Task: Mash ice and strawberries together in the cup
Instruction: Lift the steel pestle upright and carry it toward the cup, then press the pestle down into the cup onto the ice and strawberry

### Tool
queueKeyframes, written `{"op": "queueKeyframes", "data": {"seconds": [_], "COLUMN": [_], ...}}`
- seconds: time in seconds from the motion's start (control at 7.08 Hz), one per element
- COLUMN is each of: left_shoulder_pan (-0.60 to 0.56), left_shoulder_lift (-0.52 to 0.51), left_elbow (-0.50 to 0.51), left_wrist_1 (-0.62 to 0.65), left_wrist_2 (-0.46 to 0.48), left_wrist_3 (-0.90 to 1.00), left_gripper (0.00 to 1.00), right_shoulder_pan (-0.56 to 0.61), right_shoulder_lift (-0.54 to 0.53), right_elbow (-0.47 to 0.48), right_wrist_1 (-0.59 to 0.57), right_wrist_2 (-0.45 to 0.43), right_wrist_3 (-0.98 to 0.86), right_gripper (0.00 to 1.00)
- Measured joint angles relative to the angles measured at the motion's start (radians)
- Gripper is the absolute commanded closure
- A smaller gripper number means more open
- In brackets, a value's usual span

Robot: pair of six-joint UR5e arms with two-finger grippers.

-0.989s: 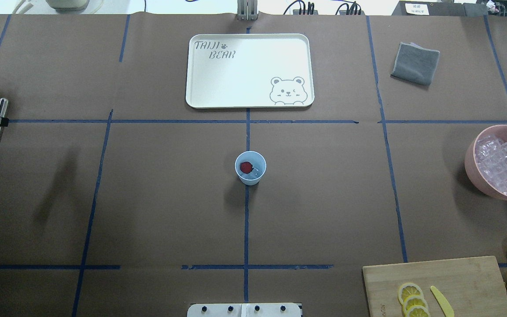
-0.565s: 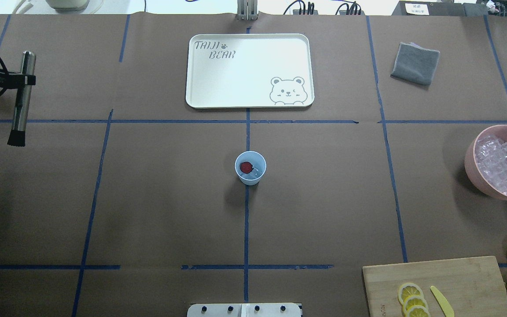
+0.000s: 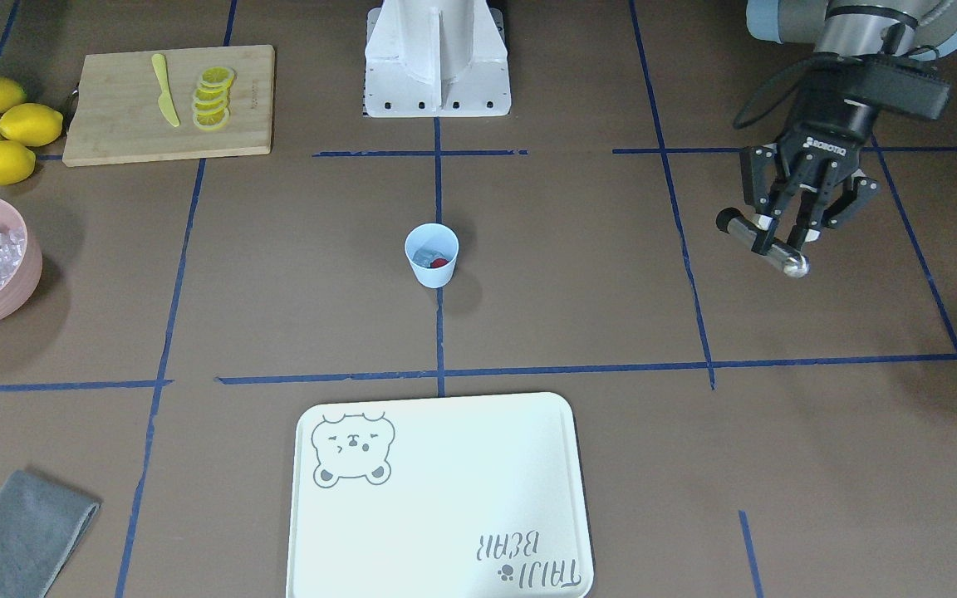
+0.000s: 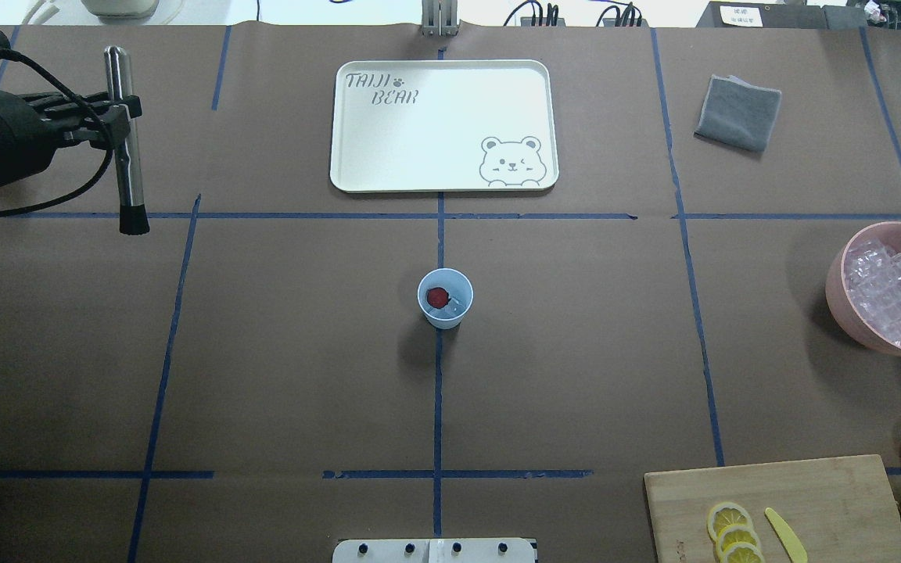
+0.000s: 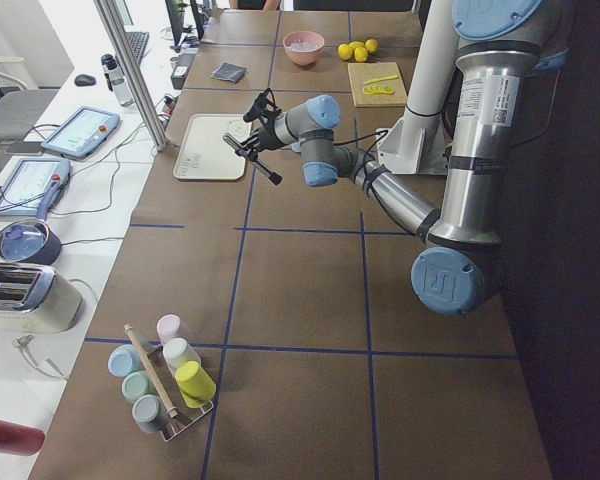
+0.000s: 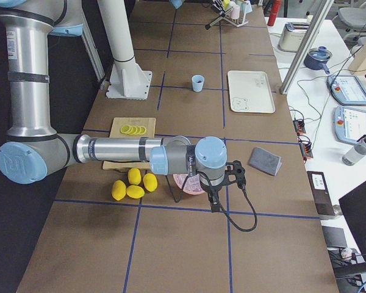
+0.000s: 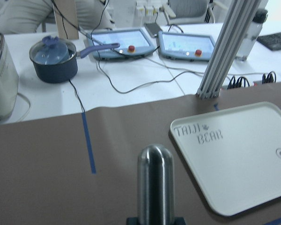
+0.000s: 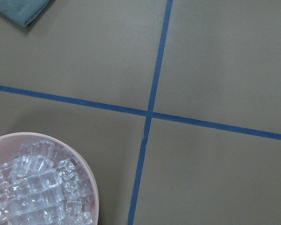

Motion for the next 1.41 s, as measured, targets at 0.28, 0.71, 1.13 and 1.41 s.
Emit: {"op": "queueKeyframes", "data": {"seconds": [0.28,0.71,1.13,1.41], "left_shoulder_pan": [0.122,0.371,0.509,0.548], "left_shoulder_lift": [-0.006,-0.051,-0.255,-0.314], "left_elbow": [-0.018,0.02,0.238,0.281], "left_wrist_1": [-0.127,-0.367,-0.635,-0.699], "left_wrist_2": [0.161,0.426,0.582,0.632], "left_wrist_3": [0.058,0.144,0.258,0.316], "left_gripper": [1.0,1.0,1.0,1.0], "right_shoulder_pan": [0.0,0.0,-0.001,-0.002], "right_shoulder_lift": [0.0,-0.001,-0.002,-0.002], "right_elbow": [0.0,0.001,-0.002,-0.004], "right_wrist_1": [-0.003,-0.005,-0.007,-0.007], "right_wrist_2": [0.004,0.005,0.003,0.001], "right_wrist_3": [0.0,0.0,0.0,0.0], "right_gripper": [0.01,0.01,0.01,0.01]}}
